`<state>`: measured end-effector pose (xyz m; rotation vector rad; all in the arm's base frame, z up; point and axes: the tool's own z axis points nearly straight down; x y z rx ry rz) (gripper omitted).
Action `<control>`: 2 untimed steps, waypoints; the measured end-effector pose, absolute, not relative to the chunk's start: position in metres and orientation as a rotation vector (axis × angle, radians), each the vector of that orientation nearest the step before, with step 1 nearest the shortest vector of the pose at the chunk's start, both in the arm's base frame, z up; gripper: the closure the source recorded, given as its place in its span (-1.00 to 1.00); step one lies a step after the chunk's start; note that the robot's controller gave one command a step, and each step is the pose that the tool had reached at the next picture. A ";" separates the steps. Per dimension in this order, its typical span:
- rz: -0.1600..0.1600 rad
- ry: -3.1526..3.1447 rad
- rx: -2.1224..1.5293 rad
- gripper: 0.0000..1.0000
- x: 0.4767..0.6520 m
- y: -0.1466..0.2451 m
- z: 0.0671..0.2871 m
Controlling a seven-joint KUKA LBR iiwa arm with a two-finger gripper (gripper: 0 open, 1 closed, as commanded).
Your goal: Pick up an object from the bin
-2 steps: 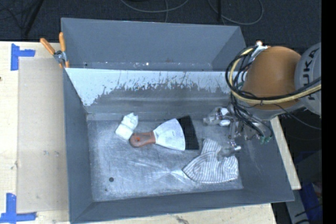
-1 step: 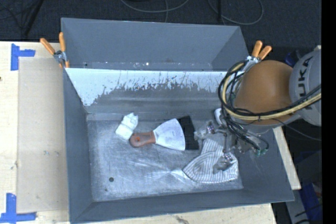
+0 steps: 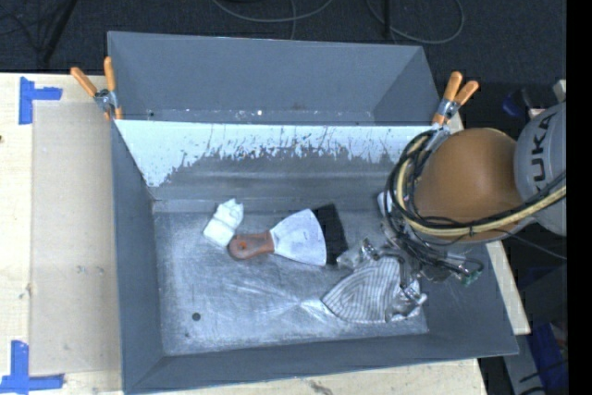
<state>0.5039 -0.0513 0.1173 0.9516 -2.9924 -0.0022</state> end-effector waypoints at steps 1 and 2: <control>0.009 -2.999 1.005 -1.00 0.489 -0.039 0.073; -0.011 -2.622 1.688 1.00 0.499 -0.037 0.073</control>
Offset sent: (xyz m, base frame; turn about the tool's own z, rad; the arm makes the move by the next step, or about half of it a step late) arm -0.0020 0.0139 -0.0473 -0.5296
